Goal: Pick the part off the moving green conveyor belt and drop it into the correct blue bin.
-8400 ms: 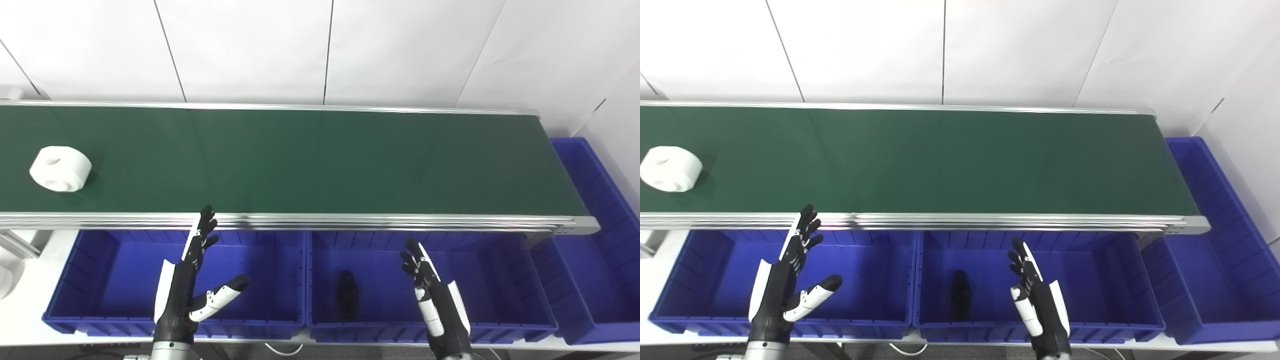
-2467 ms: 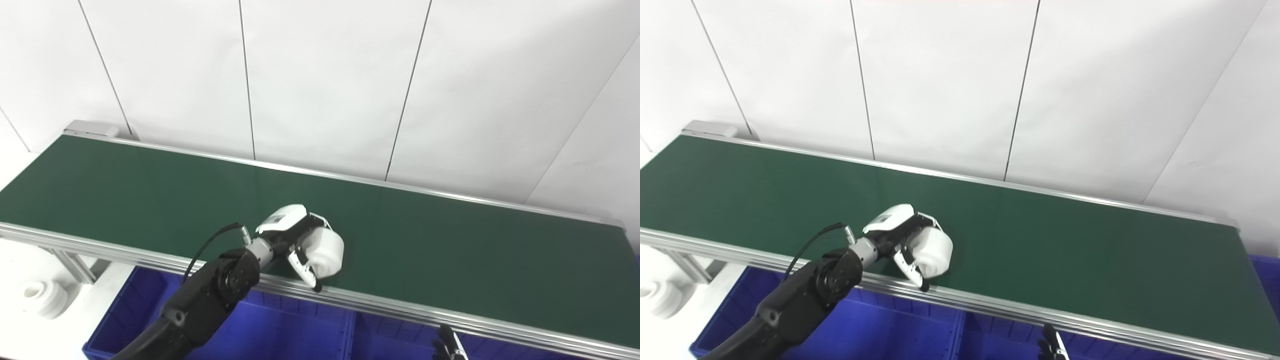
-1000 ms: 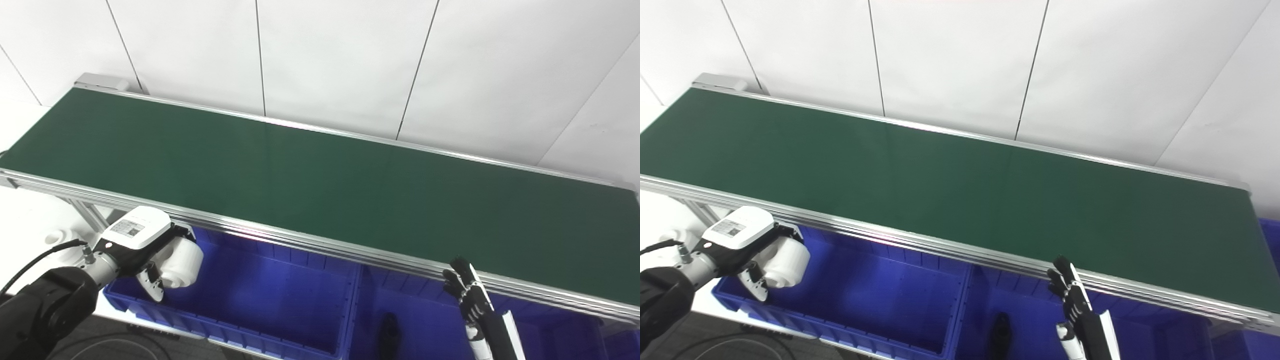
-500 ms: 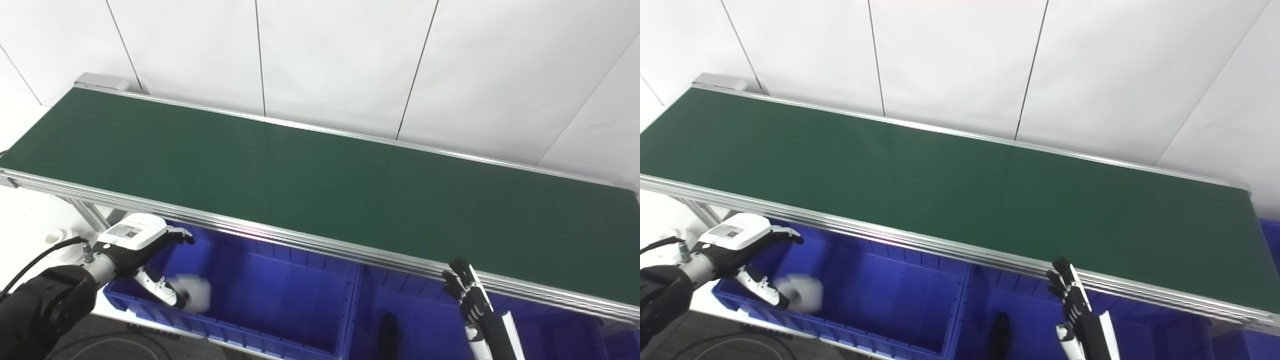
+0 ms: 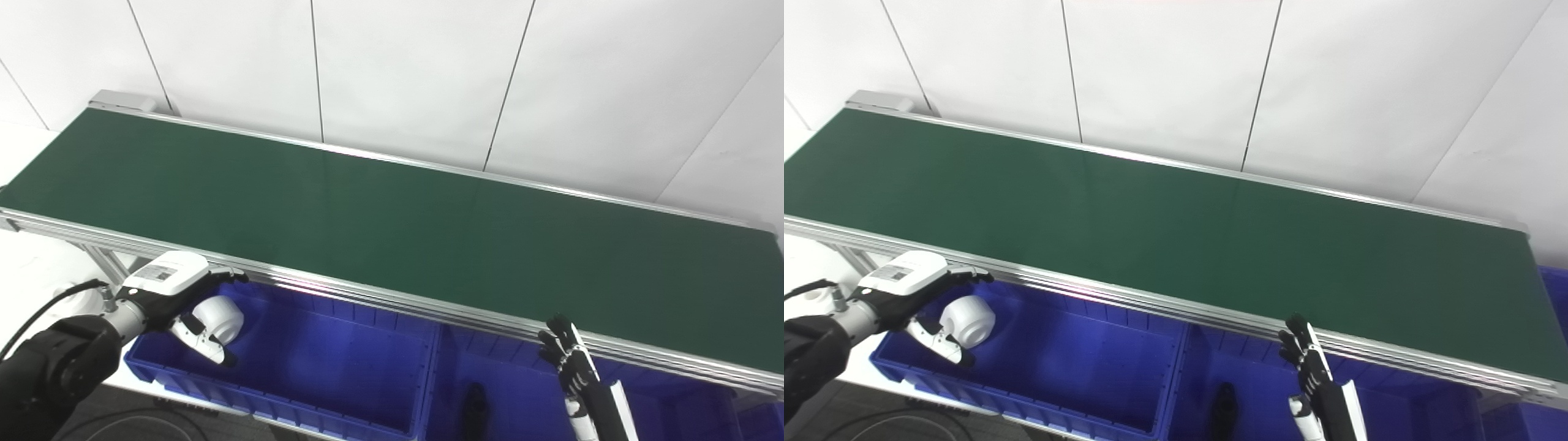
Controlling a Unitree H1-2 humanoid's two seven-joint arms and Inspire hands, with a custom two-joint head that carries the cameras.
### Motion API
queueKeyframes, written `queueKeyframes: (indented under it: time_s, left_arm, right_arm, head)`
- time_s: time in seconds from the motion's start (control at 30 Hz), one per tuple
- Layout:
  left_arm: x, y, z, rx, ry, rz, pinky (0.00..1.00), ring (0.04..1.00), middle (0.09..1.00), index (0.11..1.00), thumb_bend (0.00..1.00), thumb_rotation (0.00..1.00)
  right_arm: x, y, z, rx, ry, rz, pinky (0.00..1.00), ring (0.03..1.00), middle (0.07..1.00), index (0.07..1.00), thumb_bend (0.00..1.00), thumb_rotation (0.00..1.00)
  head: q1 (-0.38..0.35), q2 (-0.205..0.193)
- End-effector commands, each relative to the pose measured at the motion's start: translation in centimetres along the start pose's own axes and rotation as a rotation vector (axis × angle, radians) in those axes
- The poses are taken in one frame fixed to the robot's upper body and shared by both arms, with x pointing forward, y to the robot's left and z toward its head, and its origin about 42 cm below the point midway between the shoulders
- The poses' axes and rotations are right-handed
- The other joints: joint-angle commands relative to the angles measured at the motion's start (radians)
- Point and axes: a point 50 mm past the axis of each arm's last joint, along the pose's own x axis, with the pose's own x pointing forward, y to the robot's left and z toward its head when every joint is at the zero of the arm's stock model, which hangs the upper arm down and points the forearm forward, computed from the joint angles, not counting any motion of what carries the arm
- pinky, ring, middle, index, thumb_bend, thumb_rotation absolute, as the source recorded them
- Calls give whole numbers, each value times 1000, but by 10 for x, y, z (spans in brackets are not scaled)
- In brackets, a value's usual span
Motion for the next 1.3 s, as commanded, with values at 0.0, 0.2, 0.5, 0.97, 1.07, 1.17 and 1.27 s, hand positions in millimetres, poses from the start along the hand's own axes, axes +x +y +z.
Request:
queueKeyframes:
  time_s: [0.0,0.2,0.5,0.97,1.07,1.17,1.27]
  left_arm:
    - [0,15,31,-151,-142,155,639,745,774,785,927,536]
    - [-5,6,85,-641,-312,385,720,798,805,801,834,535]
    - [5,-44,135,-892,-290,418,758,852,894,892,815,638]
    - [23,-101,136,-935,-272,327,792,876,906,897,810,601]
    - [24,-105,138,-944,-282,324,787,874,900,894,793,584]
    - [22,-108,141,-951,-287,320,806,882,896,891,799,562]
    - [20,-112,141,-952,-296,333,807,877,890,887,804,561]
  right_arm:
    - [8,3,14,-6,-41,0,865,919,959,977,844,949]
    - [13,15,19,-6,-36,-3,857,923,961,974,847,948]
    - [22,36,25,21,-24,-3,926,959,978,976,830,940]
    - [11,41,17,8,14,-34,958,969,985,966,829,938]
    - [8,41,14,-5,22,-35,954,968,988,968,828,946]
    - [6,42,12,-8,30,-37,952,965,983,961,839,942]
    - [5,44,9,0,38,-37,958,967,982,960,847,930]
  head:
    - [-33,5]
    - [-141,21]
    - [-276,29]
    - [-364,-23]
    - [-361,-45]
    - [-361,-58]
    - [-361,-75]
